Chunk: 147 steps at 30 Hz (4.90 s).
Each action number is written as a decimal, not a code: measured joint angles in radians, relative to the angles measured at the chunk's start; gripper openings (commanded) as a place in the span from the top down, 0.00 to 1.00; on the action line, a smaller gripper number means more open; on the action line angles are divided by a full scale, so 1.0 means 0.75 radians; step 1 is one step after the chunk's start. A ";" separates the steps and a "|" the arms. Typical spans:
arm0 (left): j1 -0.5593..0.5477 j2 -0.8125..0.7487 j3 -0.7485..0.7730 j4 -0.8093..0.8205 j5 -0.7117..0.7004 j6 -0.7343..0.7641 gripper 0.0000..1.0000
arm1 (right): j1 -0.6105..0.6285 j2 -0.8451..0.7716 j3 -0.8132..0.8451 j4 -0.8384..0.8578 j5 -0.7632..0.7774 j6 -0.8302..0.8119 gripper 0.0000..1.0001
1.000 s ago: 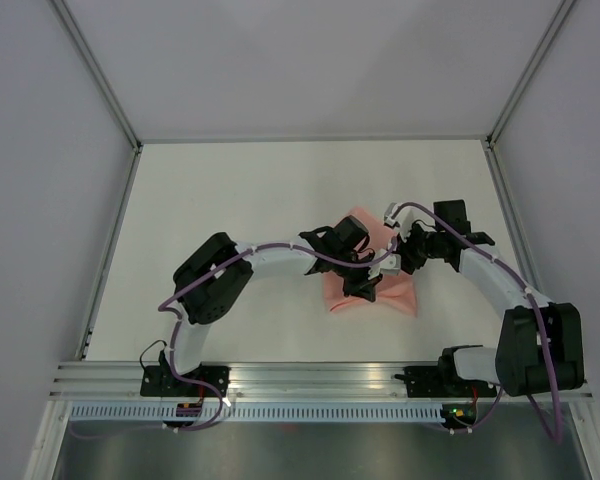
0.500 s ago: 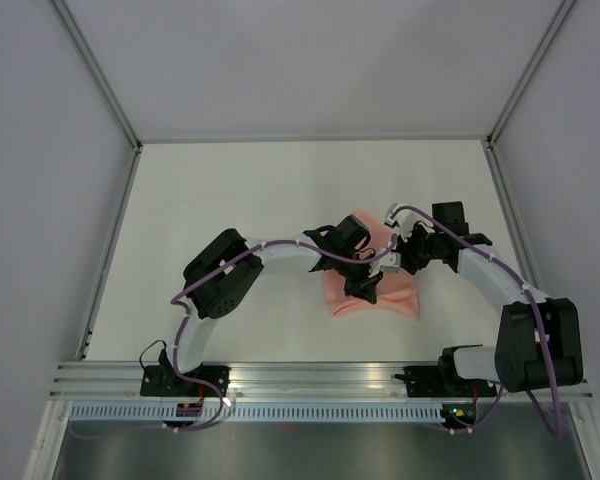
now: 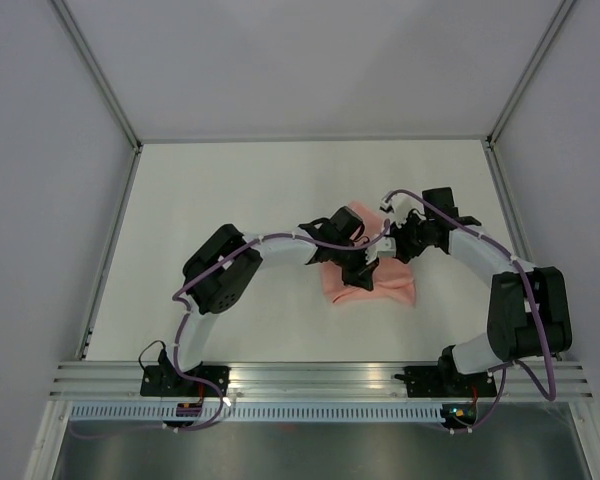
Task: Fold the napkin, place the utensils inside, and roll it up
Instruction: Roll the napkin at the center of the board.
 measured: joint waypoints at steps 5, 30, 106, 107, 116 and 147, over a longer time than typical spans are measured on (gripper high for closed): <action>0.049 0.012 -0.017 -0.052 0.010 -0.069 0.98 | -0.034 0.039 0.067 0.015 0.071 0.074 0.39; 0.175 0.107 0.081 -0.218 0.198 -0.173 0.98 | -0.121 -0.377 0.039 -0.069 -0.309 -0.102 0.39; 0.330 0.128 0.084 -0.396 0.306 -0.387 0.68 | 0.526 0.290 0.069 -0.221 -0.302 -0.560 0.80; 0.342 0.104 0.057 -0.352 0.285 -0.411 0.68 | 0.516 0.304 0.083 -0.240 -0.318 -0.567 0.80; 0.461 -0.193 -0.234 0.010 -0.056 -0.595 0.71 | 0.461 0.444 0.227 -0.420 -0.427 -0.616 0.80; -0.411 -1.000 -1.266 1.087 -1.337 -0.076 0.61 | 0.370 0.797 0.500 -0.943 -0.627 -0.612 0.81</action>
